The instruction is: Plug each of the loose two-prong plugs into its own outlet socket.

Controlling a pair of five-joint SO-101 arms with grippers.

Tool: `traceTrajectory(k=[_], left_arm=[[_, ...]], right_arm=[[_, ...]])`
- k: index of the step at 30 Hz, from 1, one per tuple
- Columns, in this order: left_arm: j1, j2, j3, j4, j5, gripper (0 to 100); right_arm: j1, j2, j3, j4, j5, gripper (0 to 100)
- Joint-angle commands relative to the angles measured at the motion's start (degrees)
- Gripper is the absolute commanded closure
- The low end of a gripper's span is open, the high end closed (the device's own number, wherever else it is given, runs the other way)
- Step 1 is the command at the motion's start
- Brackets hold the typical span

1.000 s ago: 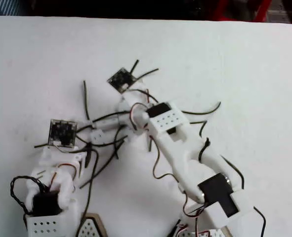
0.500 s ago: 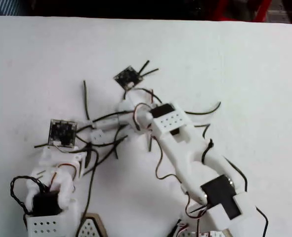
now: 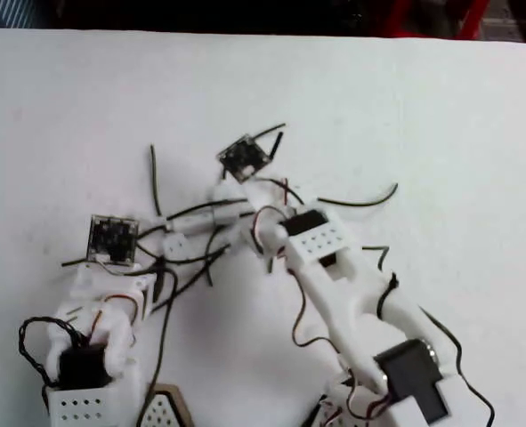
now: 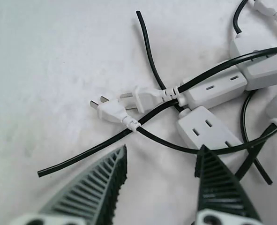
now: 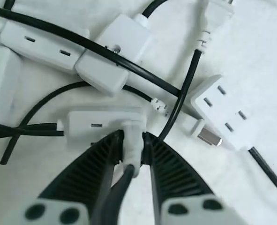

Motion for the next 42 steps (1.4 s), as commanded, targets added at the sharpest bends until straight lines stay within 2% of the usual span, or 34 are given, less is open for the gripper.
traceTrajectory(k=[1,18,27,32,38,42], left_arm=[[-0.4,-0.22,-0.18,-1.41,-0.44,76],[-0.4,-0.22,-0.18,-1.41,-0.44,76],[-0.4,-0.22,-0.18,-1.41,-0.44,76],[-0.4,-0.22,-0.18,-1.41,-0.44,76],[-0.31,-0.22,-0.18,-1.41,-0.44,76],[-0.31,-0.22,-0.18,-1.41,-0.44,76]], right_arm=[[0.75,2.68,0.0,-1.45,1.41,98.3],[-1.1,5.76,-0.97,-3.21,5.36,98.3],[-0.22,-10.68,-0.97,4.09,5.19,98.3],[4.18,-17.89,-0.97,6.81,5.63,98.3],[12.53,-18.68,-5.54,8.84,5.19,98.3],[17.27,-18.68,-12.57,10.95,0.09,98.3]])
